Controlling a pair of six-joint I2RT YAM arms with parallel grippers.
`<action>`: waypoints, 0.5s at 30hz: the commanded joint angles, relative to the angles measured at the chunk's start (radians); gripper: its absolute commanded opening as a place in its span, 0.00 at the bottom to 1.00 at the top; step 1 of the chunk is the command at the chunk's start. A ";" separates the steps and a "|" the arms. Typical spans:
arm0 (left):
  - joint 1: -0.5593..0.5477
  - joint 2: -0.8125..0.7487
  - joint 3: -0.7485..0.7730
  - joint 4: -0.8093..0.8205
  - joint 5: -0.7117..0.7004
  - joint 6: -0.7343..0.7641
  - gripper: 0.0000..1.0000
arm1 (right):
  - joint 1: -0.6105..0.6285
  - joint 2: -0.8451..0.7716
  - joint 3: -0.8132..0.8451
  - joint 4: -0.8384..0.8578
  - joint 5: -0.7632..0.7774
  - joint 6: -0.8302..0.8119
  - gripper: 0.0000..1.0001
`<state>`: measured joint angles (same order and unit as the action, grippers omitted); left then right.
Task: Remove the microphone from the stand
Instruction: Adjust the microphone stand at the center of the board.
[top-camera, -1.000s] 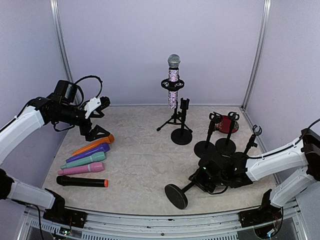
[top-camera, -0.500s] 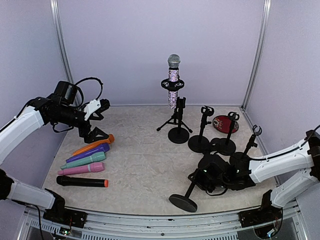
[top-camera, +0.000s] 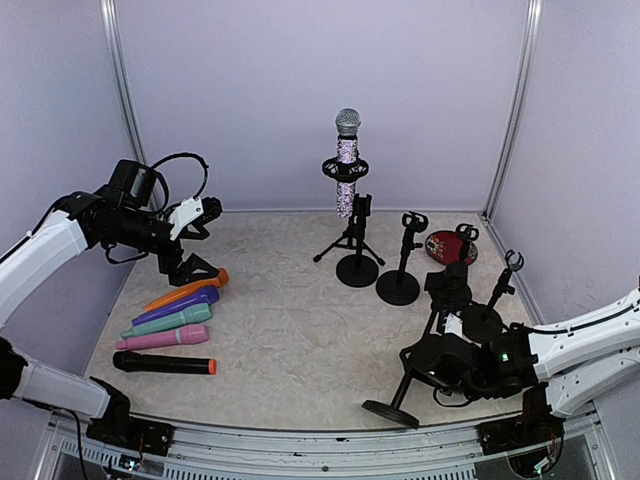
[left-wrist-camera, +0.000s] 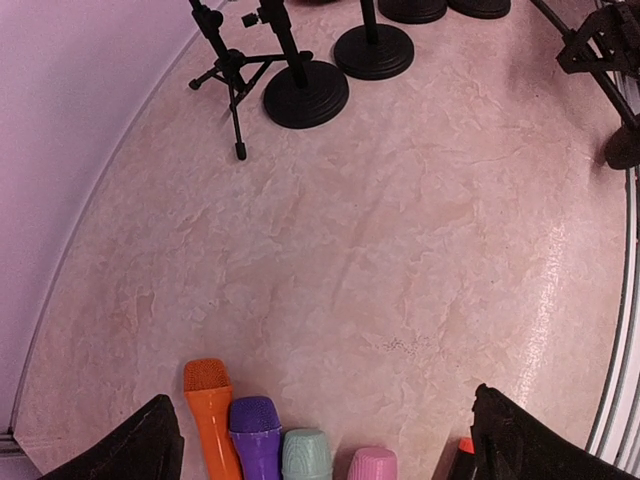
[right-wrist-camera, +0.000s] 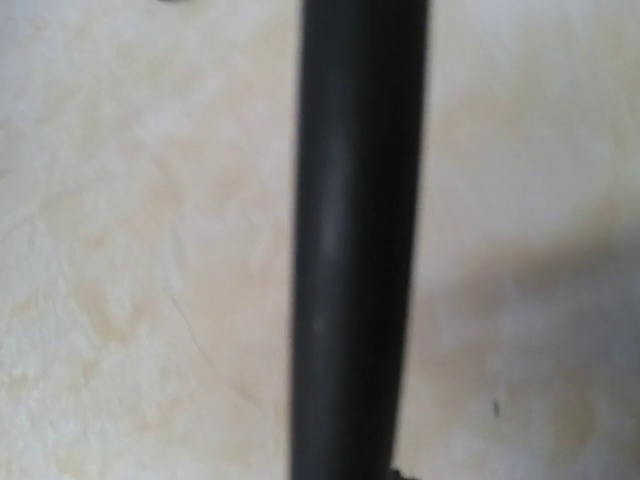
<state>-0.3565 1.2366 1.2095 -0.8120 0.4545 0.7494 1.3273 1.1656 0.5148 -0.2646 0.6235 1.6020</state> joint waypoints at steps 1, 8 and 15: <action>-0.007 0.001 0.045 -0.027 -0.010 0.014 0.97 | 0.023 -0.006 0.073 0.043 0.225 -0.302 0.00; -0.009 0.015 0.073 -0.048 -0.020 0.024 0.98 | 0.024 0.064 0.082 0.101 0.512 -0.578 0.00; -0.013 0.031 0.095 -0.059 -0.034 0.032 0.98 | -0.049 0.230 0.074 0.086 0.781 -0.573 0.00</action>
<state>-0.3611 1.2556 1.2720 -0.8543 0.4324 0.7666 1.3251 1.3102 0.5770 -0.1806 1.1572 1.0462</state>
